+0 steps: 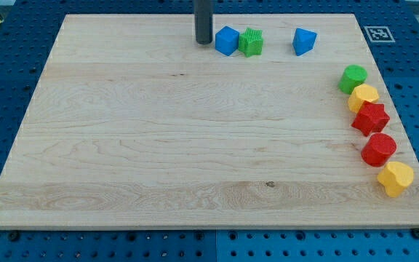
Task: Slide the blue cube above the green circle
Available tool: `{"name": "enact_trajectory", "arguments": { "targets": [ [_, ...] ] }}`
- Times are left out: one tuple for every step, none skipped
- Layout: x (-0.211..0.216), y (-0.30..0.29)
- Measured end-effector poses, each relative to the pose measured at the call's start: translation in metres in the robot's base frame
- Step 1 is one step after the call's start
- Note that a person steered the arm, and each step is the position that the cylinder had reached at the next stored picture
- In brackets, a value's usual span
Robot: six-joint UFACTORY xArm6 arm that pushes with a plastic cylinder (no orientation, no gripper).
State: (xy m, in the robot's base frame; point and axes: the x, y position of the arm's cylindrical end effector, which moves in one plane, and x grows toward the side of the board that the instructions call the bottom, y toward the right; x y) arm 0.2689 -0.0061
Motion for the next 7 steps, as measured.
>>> {"name": "enact_trajectory", "arguments": {
  "targets": [
    [0.000, 0.021],
    [0.005, 0.029],
    [0.026, 0.030],
    [0.037, 0.048],
    [0.042, 0.074],
    [0.048, 0.095],
    [0.053, 0.112]
  ]
}}
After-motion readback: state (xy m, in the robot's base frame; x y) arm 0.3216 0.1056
